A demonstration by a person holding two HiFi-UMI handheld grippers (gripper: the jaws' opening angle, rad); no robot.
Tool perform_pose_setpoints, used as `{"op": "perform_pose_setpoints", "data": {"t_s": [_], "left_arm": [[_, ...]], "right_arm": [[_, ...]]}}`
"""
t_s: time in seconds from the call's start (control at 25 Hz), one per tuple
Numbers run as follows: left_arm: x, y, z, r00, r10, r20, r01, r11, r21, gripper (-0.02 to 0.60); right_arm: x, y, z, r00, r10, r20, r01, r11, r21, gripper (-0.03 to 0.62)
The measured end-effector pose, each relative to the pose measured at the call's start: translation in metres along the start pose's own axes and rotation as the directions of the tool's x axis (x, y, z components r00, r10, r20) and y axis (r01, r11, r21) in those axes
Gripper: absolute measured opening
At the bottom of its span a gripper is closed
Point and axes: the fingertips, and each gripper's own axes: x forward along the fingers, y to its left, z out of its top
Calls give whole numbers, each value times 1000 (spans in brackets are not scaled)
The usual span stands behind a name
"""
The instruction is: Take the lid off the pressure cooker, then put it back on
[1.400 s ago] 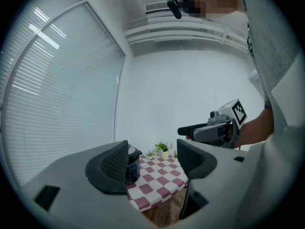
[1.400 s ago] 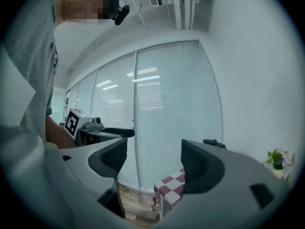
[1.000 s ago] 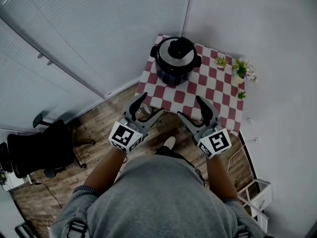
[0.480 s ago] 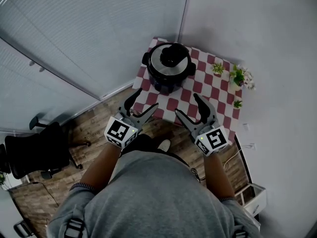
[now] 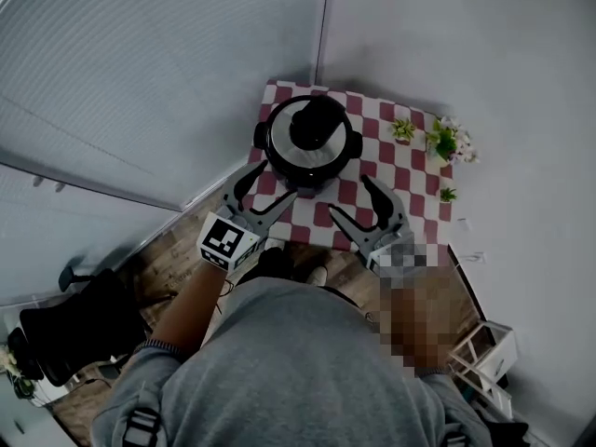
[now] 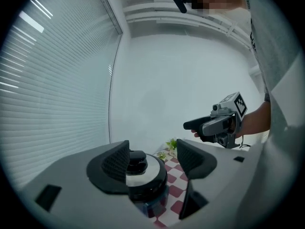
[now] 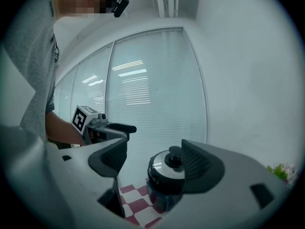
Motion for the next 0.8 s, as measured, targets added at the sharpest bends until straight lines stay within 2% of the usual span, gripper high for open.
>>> {"op": "perform_pose_setpoints", "data": {"t_s": [0.16,0.36,0.6,0.8], "left_arm": [[28,31,-1,995,-94,-18,95,995,11,325],[60,58,-4,974,-217,-65,220,974,49,325],[89,78,-17,927,-349,-135,363,927,99,325],[109,92,-27,883,-428,-194,455,881,128,325]], "right_arm": [[30,-16,2,998,-54,-22,54,998,10,368],[61,-34,4,992,-117,-53,118,993,30,371],[94,-46,-4,984,-139,-112,144,988,46,371],[115,-60,-7,976,-164,-144,174,983,65,370]]}}
